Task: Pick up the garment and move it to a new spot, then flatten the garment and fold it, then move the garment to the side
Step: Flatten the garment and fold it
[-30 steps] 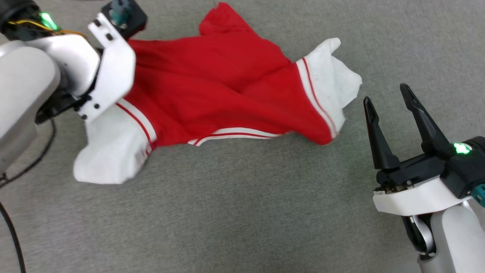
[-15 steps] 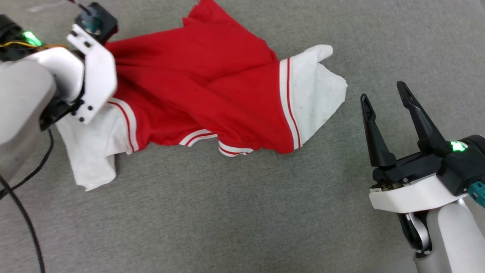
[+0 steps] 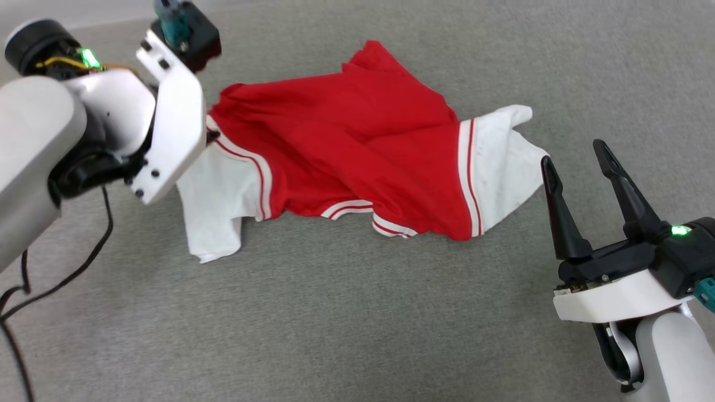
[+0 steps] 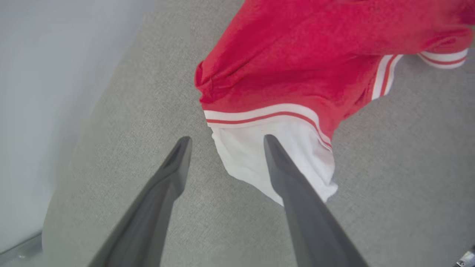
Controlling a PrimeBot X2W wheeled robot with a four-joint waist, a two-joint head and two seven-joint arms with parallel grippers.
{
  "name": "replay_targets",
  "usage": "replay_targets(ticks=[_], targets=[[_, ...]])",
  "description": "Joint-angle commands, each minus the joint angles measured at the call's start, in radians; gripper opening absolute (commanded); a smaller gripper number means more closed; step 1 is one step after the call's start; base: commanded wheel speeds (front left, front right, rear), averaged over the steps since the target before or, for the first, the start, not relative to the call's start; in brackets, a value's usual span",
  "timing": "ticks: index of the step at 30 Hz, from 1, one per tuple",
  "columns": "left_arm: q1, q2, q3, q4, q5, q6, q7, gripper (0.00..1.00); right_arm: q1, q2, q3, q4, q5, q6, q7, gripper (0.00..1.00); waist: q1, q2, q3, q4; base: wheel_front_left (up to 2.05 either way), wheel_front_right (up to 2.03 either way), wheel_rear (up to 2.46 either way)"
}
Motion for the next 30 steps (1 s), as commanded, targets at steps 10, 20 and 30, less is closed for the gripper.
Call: replay_targets(ticks=[10, 20, 30], targets=[[0.153, 0.091, -0.004, -0.224, -0.057, 0.002, 0.184, 1.00, -0.017, -0.016, 0.001, -0.010, 0.008, 0.000, -0.002, 1.00, 0.0000, 0.0000, 0.009, 0.015, 0.00, 0.00, 0.00], [0.292, 0.075, -0.008, -0.197, 0.022, 0.002, 0.224, 1.00, -0.058, 0.000, 0.017, -0.009, 0.007, 0.000, -0.002, 1.00, 0.0000, 0.0000, 0.086, -0.025, 0.00, 0.00, 0.00], [0.299, 0.087, -0.007, -0.161, 0.098, 0.003, 0.127, 0.00, -0.018, -0.005, -0.005, 0.017, 0.006, 0.000, -0.002, 1.00, 0.0000, 0.0000, 0.028, 0.006, 0.00, 0.00, 0.00]])
